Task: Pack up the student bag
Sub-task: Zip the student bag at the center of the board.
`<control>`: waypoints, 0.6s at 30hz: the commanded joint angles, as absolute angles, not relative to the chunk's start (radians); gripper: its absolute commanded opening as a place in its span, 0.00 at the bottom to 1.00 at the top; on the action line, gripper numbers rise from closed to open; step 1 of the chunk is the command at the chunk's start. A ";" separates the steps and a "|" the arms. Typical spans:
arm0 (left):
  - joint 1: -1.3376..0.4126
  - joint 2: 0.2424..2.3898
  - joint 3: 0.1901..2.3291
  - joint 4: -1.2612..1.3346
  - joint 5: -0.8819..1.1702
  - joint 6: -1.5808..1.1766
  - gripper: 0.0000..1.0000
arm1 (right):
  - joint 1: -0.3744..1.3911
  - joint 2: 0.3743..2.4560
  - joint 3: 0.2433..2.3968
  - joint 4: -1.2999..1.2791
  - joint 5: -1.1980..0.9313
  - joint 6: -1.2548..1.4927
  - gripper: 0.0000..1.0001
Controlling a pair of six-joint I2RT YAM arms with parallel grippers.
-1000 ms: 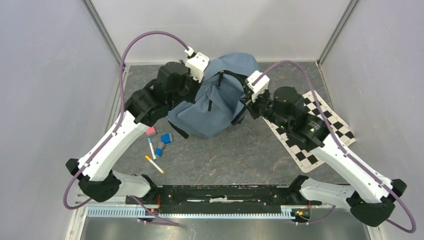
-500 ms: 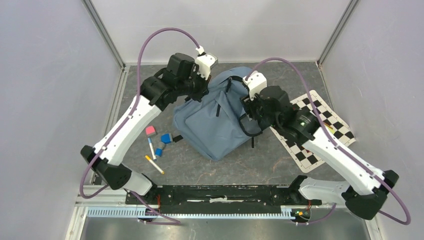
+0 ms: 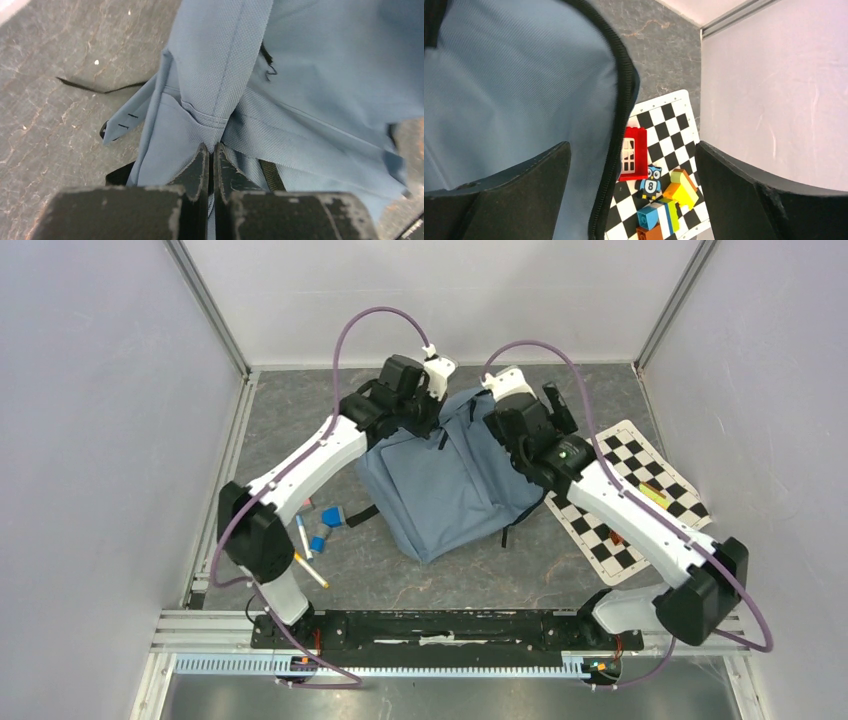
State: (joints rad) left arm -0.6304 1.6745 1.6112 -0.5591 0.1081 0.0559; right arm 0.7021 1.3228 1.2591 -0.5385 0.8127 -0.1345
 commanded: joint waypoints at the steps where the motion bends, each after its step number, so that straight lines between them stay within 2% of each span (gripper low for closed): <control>1: -0.628 1.781 1.647 -0.571 0.081 0.029 0.02 | 0.582 1.369 1.363 -0.484 0.673 -0.108 0.98; 5: -0.615 1.861 1.661 -0.560 0.109 0.049 0.02 | 0.495 1.363 1.424 -0.484 0.421 -0.031 0.98; 10: -0.614 1.885 1.636 -0.531 0.162 0.043 0.02 | 0.492 1.336 1.378 -0.391 0.103 0.065 0.96; 13: -0.614 1.875 1.620 -0.520 0.165 0.035 0.02 | 0.492 1.366 1.295 -0.318 0.003 0.142 0.87; 18: -0.614 1.865 1.593 -0.509 0.189 0.022 0.02 | 0.492 1.468 1.235 -0.234 -0.031 0.207 0.72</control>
